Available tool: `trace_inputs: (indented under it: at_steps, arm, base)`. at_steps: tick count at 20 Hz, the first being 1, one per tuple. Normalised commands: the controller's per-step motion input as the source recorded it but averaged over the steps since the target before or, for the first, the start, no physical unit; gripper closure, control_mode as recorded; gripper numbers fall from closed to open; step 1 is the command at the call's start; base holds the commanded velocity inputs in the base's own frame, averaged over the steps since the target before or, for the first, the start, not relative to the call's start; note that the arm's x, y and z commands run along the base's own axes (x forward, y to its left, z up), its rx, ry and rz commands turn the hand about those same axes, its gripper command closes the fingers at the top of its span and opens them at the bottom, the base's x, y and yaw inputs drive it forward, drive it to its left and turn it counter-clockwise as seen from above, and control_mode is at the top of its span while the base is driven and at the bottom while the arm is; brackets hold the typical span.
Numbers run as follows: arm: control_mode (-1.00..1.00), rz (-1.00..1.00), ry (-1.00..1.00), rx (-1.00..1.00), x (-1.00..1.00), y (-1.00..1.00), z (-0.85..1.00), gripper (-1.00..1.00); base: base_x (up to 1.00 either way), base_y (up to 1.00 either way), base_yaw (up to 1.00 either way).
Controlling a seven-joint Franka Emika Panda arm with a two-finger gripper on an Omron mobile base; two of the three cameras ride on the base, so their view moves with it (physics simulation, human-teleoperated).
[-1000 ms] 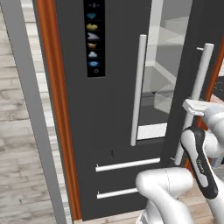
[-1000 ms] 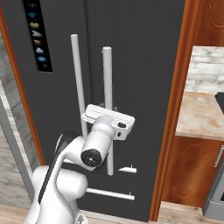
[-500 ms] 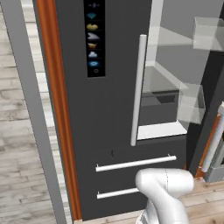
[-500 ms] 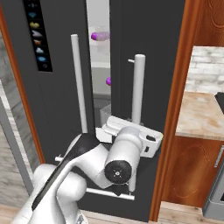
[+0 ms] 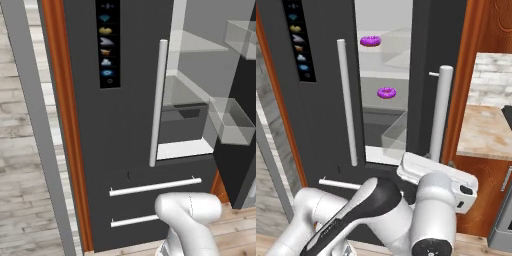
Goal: Take the donuts from the fridge and place them on the empty tray on the dining counter.
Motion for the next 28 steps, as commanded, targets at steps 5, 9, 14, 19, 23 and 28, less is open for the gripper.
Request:
trace_inputs:
  at_steps: [5,9,14,19,23,28]
  arm:
    - [-1.0,0.01,-0.2,0.01,-0.9,0.14,0.37,-1.0]
    - [-1.0,-0.01,-0.04,-0.01,-0.31,0.66,0.07,-1.0]
    - [-1.0,-0.08,0.0,-0.05,0.02,0.95,0.0,-1.0]
    - [-1.0,-0.13,0.0,-0.08,0.2,0.98,0.0,-1.0]
    - [-1.0,-0.15,0.0,-0.07,0.32,0.98,0.0,-1.0]
    - [-1.0,-0.17,0.0,-0.08,0.23,0.8,0.0,-1.0]
  base:
    - [0.0,0.0,0.0]
    - [0.0,0.0,0.0]
    - [0.0,0.0,0.0]
    - [0.0,0.0,0.0]
    - [0.0,0.0,0.0]
    - [0.0,0.0,0.0]
